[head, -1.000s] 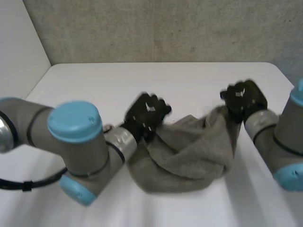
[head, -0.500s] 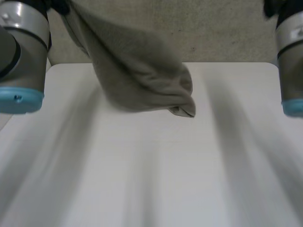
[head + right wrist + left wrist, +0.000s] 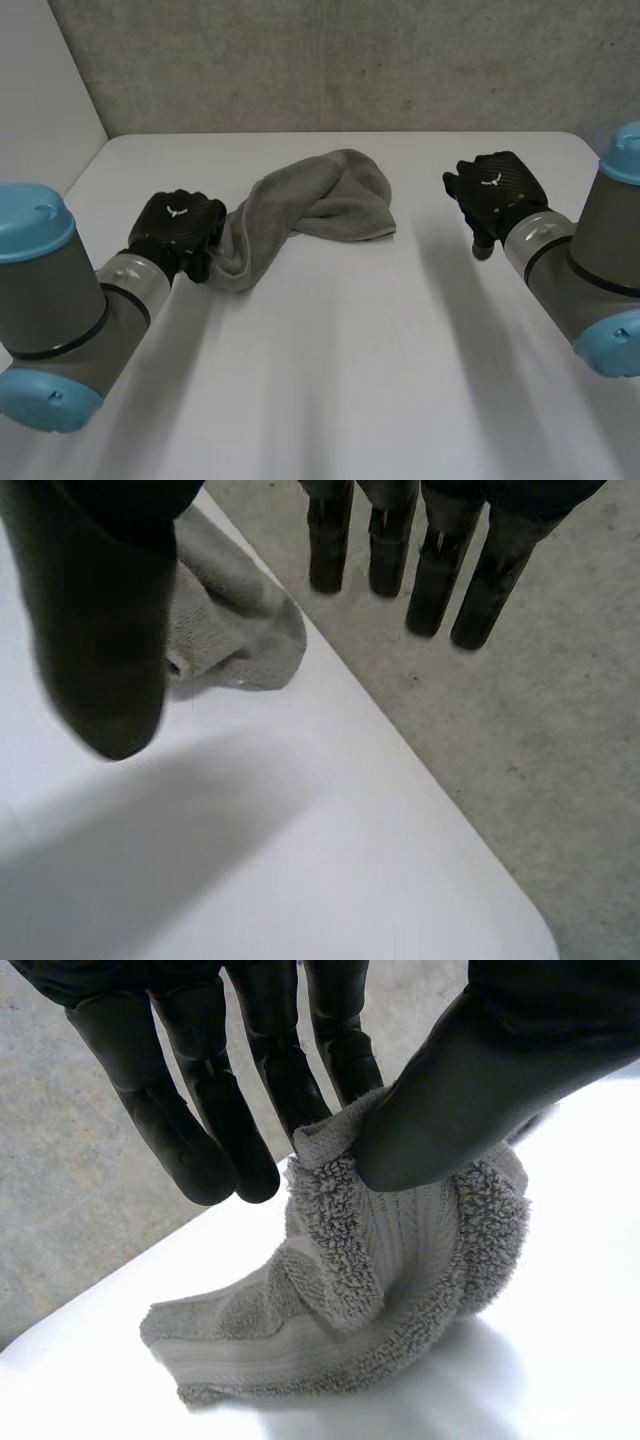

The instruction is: Fold the towel.

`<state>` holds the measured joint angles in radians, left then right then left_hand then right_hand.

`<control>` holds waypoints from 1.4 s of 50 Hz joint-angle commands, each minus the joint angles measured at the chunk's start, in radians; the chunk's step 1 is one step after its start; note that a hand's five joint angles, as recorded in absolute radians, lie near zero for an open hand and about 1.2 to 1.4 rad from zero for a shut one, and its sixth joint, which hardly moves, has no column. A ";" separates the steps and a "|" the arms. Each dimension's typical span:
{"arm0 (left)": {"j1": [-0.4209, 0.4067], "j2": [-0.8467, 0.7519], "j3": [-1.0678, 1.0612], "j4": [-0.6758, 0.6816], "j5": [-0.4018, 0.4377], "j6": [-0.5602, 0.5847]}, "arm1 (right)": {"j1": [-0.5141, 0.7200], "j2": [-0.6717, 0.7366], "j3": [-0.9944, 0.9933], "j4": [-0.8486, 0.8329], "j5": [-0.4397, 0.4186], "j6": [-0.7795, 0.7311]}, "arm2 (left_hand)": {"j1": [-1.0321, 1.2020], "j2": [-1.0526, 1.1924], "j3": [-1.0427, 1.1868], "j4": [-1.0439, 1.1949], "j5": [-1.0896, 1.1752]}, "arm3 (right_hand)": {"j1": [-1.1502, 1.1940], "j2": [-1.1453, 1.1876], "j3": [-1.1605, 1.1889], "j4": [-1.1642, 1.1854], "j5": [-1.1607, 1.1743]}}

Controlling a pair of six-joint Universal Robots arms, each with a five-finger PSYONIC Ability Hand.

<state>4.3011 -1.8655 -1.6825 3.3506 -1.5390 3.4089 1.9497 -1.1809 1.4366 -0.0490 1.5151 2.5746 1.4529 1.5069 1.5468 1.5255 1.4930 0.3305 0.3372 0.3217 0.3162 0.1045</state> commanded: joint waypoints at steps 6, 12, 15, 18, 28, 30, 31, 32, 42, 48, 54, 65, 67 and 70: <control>-0.020 0.176 -0.094 0.000 0.028 0.001 | 0.049 0.015 -0.073 0.003 -0.154 0.013 | -0.057 -0.111 -0.151 -0.129 -0.271 | -0.156 -0.163 -0.147 -0.142 -0.105; -0.024 0.316 -0.161 0.000 0.065 -0.003 | 0.049 0.058 -0.125 0.006 -0.278 0.082 | -0.057 -0.111 -0.151 -0.129 -0.271 | -0.156 -0.163 -0.147 -0.142 -0.105; -0.026 0.353 -0.177 0.000 0.073 -0.005 | 0.051 0.067 -0.139 0.008 -0.309 0.107 | -0.057 -0.111 -0.151 -0.129 -0.271 | -0.156 -0.163 -0.147 -0.142 -0.105; -0.027 0.424 -0.207 0.000 0.082 -0.005 | 0.057 0.092 -0.174 0.009 -0.369 0.162 | -0.057 -0.111 -0.151 -0.129 -0.271 | -0.156 -0.163 -0.147 -0.142 -0.105; -0.044 0.618 -0.315 -0.002 0.114 -0.006 | 0.127 0.222 -0.335 0.009 -0.519 0.300 | -0.057 -0.111 -0.151 -0.129 -0.271 | -0.156 -0.163 -0.147 -0.142 -0.105; -0.044 0.637 -0.324 -0.002 0.114 -0.006 | 0.141 0.243 -0.355 0.012 -0.539 0.300 | -0.057 -0.111 -0.151 -0.129 -0.271 | -0.156 -0.163 -0.147 -0.142 -0.105; -0.044 0.653 -0.333 -0.002 0.117 -0.006 | 0.153 0.265 -0.375 0.017 -0.556 0.302 | -0.057 -0.111 -0.151 -0.129 -0.271 | -0.156 -0.163 -0.147 -0.142 -0.105; -0.044 0.654 -0.333 -0.002 0.117 -0.006 | 0.153 0.265 -0.375 0.017 -0.556 0.302 | -0.057 -0.111 -0.151 -0.129 -0.271 | -0.156 -0.163 -0.147 -0.142 -0.105; -0.044 0.713 -0.375 -0.003 0.117 -0.008 | 0.252 0.408 -0.515 0.089 -0.593 0.303 | -0.057 -0.111 -0.151 -0.129 -0.271 | -0.143 -0.150 -0.134 -0.128 -0.091; -0.041 0.715 -0.381 -0.002 0.117 -0.008 | 0.273 0.491 -0.596 0.141 -0.553 0.303 | -0.057 -0.111 -0.151 -0.129 -0.271 | 0.647 0.640 0.656 0.661 0.698; -0.020 0.701 -0.364 0.010 0.119 -0.008 | 0.256 0.482 -0.619 0.121 -0.302 0.291 | -0.057 -0.111 -0.151 -0.129 -0.271 | 1.066 1.059 1.075 1.080 1.117; 0.011 0.612 -0.339 0.093 0.116 -0.011 | 0.242 0.192 -0.320 0.072 -0.217 0.227 | -0.057 -0.111 -0.151 -0.129 -0.271 | 1.066 1.059 1.075 1.080 1.117; 0.011 0.598 -0.336 0.101 0.115 -0.013 | 0.250 0.149 -0.268 0.083 -0.208 0.203 | -0.057 -0.111 -0.151 -0.129 -0.271 | 1.066 1.059 1.075 1.080 1.117; 0.011 0.571 -0.330 0.108 0.115 -0.020 | 0.253 0.090 -0.173 0.143 -0.205 0.157 | -0.057 -0.111 -0.151 -0.129 -0.271 | 1.066 1.059 1.075 1.080 1.117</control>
<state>4.3115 -1.2428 -2.0240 3.4352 -1.4225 3.3978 2.1924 -0.9549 1.0798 0.0275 1.3071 2.8062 1.4529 1.5172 1.5473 1.5255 1.4986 1.3340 1.3084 1.3378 1.3420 1.1733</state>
